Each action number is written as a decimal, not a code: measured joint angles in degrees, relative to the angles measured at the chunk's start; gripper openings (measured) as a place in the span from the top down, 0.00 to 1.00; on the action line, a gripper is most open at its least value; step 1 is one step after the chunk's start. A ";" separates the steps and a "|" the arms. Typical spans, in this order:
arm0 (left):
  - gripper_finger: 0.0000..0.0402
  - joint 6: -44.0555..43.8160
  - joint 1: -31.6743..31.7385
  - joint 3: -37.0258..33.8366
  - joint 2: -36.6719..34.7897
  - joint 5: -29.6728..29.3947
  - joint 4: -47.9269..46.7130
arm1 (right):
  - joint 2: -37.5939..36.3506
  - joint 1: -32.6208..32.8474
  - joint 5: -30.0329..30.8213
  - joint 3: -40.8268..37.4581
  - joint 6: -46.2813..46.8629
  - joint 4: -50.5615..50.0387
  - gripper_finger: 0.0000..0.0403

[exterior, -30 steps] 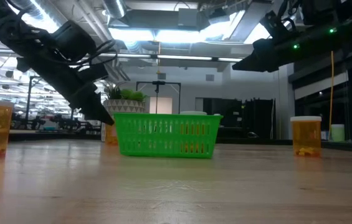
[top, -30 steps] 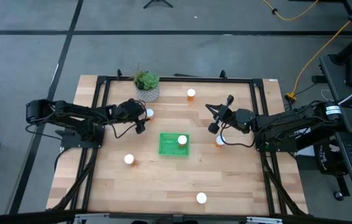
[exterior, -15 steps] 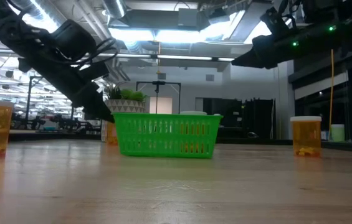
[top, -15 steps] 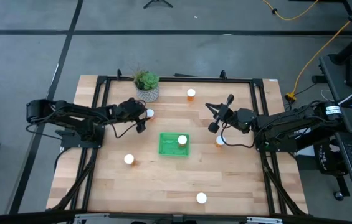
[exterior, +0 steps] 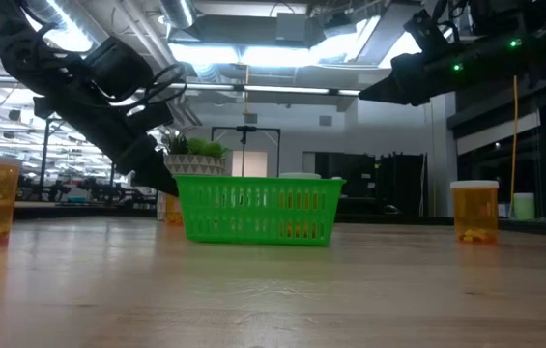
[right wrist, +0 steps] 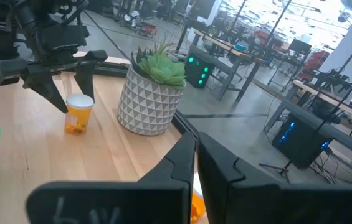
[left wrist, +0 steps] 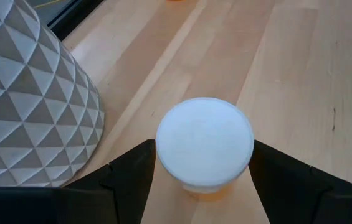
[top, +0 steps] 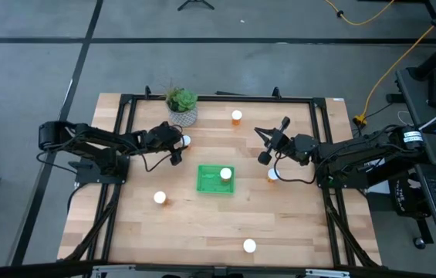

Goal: Pick and place pill bottles into a basket
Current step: Put the orange medicine bottle into the green bin

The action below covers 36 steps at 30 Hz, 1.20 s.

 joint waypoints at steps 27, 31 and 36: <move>0.47 0.02 -0.02 0.00 -0.08 0.67 0.00 | 0.00 0.00 0.00 0.00 -0.20 -0.04 0.94; 0.47 0.04 -0.07 0.01 -1.38 0.70 -0.02 | 0.00 0.00 0.00 0.00 -0.20 -0.04 0.94; 0.47 0.00 -0.07 0.02 -5.10 0.90 -0.01 | 0.00 0.00 0.00 0.00 -0.13 -0.04 0.94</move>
